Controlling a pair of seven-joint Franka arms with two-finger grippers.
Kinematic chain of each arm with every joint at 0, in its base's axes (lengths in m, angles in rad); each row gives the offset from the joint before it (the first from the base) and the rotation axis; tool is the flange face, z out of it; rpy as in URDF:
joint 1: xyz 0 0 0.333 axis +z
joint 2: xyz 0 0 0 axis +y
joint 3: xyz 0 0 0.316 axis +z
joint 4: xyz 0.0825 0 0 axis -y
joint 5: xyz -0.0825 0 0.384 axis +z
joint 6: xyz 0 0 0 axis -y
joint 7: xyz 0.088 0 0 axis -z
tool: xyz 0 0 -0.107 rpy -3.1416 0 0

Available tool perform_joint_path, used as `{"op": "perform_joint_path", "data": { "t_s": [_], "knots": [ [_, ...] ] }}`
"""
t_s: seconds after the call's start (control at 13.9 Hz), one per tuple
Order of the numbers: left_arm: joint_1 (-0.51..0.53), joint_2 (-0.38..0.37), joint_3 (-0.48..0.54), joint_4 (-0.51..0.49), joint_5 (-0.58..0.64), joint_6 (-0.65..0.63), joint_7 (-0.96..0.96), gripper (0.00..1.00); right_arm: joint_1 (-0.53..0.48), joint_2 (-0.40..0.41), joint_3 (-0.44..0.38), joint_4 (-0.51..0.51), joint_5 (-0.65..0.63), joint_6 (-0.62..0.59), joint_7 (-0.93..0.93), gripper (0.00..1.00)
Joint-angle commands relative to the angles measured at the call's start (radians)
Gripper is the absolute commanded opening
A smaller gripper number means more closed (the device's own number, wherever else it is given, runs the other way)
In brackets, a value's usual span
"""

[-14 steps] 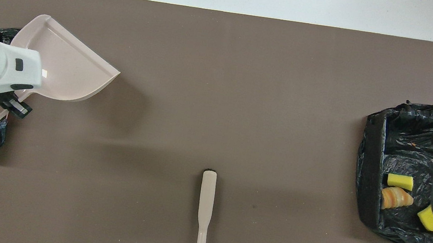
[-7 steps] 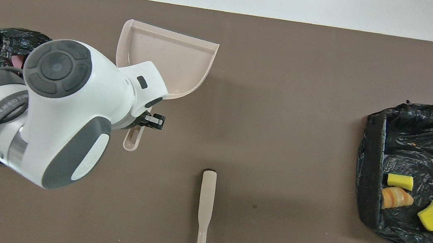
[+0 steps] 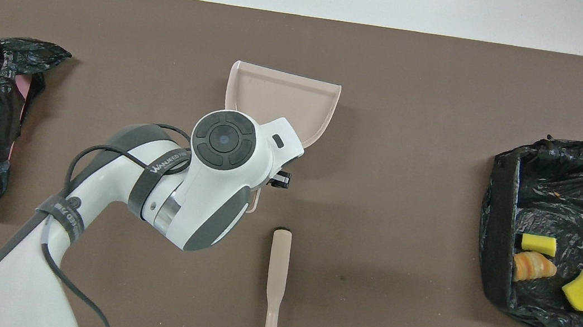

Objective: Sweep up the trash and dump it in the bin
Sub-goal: 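Set the empty dustpan down at the table center with the left gripper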

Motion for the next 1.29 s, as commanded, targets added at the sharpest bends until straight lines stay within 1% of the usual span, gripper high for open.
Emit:
{"op": "perform_joint_path", "data": {
  "t_s": [0.0, 0.07, 0.14, 0.22, 0.29, 0.5, 0.72, 0.86, 1.01, 1.22],
  "knots": [
    [-0.057, 0.068, 0.020, 0.014, -0.008, 0.066, -0.050, 0.00, -0.003, -0.018, 0.001, -0.017, 0.015, -0.013, -0.023, 1.00],
    [-0.071, 0.081, 0.022, 0.011, -0.005, 0.083, -0.102, 0.00, -0.003, -0.018, 0.001, -0.017, 0.015, -0.013, -0.023, 1.00],
    [-0.067, 0.081, 0.022, 0.015, -0.002, 0.087, -0.138, 0.06, -0.003, -0.018, 0.001, -0.017, 0.015, -0.013, -0.023, 1.00],
    [-0.055, 0.082, 0.020, 0.015, -0.002, 0.102, -0.143, 0.83, -0.003, -0.018, 0.001, -0.017, 0.015, -0.013, -0.023, 1.00],
    [-0.048, 0.078, 0.022, 0.009, -0.013, 0.111, -0.153, 1.00, -0.003, -0.018, 0.001, -0.017, 0.015, -0.013, -0.023, 1.00],
    [-0.007, 0.033, 0.023, 0.011, -0.013, 0.068, -0.150, 1.00, -0.003, -0.018, 0.001, -0.017, 0.015, -0.013, -0.023, 1.00],
    [0.083, -0.007, 0.027, 0.015, -0.013, 0.010, -0.146, 1.00, -0.003, -0.018, 0.001, -0.016, 0.015, -0.013, -0.023, 1.00],
    [0.119, -0.019, 0.033, 0.024, -0.011, 0.018, -0.138, 1.00, -0.003, -0.018, 0.001, -0.017, 0.015, -0.013, -0.023, 1.00],
    [0.191, -0.034, 0.034, 0.026, -0.014, 0.024, -0.147, 1.00, -0.003, -0.020, 0.001, -0.017, 0.015, -0.013, -0.023, 1.00],
    [0.264, -0.065, 0.034, 0.038, -0.015, 0.018, -0.147, 1.00, -0.003, -0.018, 0.001, -0.017, 0.015, -0.013, -0.023, 1.00]
  ]
}}
